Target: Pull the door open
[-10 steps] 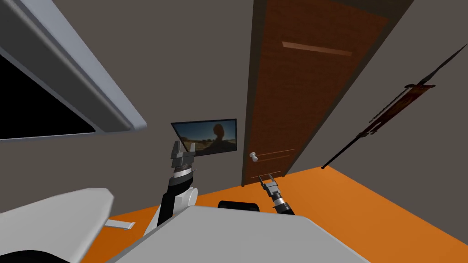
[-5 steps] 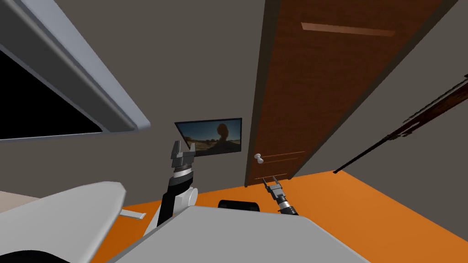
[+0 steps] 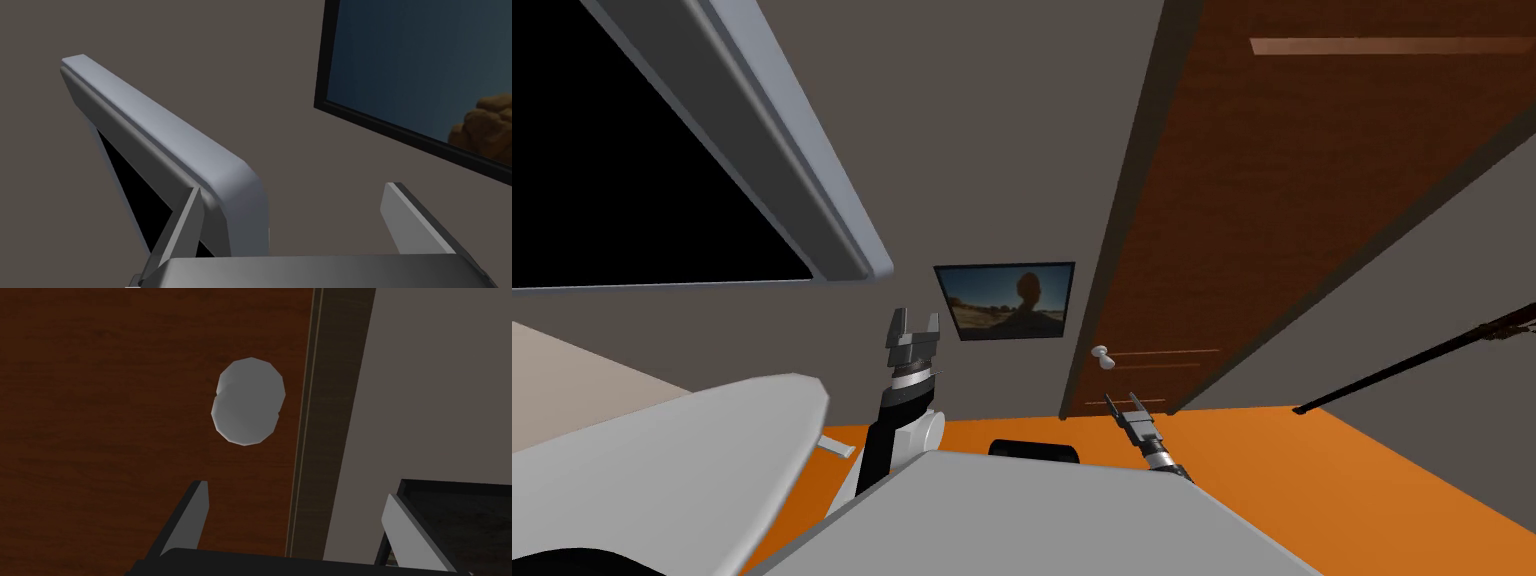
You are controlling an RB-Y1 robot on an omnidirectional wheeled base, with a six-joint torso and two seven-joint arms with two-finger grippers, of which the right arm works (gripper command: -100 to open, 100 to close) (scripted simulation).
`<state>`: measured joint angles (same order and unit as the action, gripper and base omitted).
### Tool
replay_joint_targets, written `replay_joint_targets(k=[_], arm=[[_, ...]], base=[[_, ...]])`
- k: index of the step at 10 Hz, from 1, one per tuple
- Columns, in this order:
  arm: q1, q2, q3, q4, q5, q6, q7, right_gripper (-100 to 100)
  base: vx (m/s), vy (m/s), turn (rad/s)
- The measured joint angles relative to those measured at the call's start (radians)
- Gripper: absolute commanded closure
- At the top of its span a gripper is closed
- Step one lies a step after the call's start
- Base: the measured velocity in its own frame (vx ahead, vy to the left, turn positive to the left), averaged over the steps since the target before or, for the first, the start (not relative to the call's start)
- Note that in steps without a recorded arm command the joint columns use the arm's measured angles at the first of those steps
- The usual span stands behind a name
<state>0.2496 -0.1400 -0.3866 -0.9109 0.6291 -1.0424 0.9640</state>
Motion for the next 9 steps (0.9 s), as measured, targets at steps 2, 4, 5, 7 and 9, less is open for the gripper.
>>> replay_joint_targets(k=[2, 4, 5, 7, 9], arm=[[-0.009, -0.015, -0.014, 0.03, -0.011, -0.014, 0.001, -100], [-0.023, -0.043, -0.043, 0.088, -0.034, -0.047, 0.005, -100], [-0.033, -0.058, -0.057, 0.118, -0.046, -0.06, 0.005, -100], [-0.025, -0.071, -0.074, 0.114, -0.059, -0.062, -0.008, -100], [-0.03, -0.08, -0.08, 0.115, -0.064, -0.058, -0.016, 100]], base=[[0.081, 0.005, 0.094], [0.169, 0.031, 0.152], [0.217, 0.008, 0.092], [0.205, 0.026, 0.038], [0.02, -0.008, 0.004]])
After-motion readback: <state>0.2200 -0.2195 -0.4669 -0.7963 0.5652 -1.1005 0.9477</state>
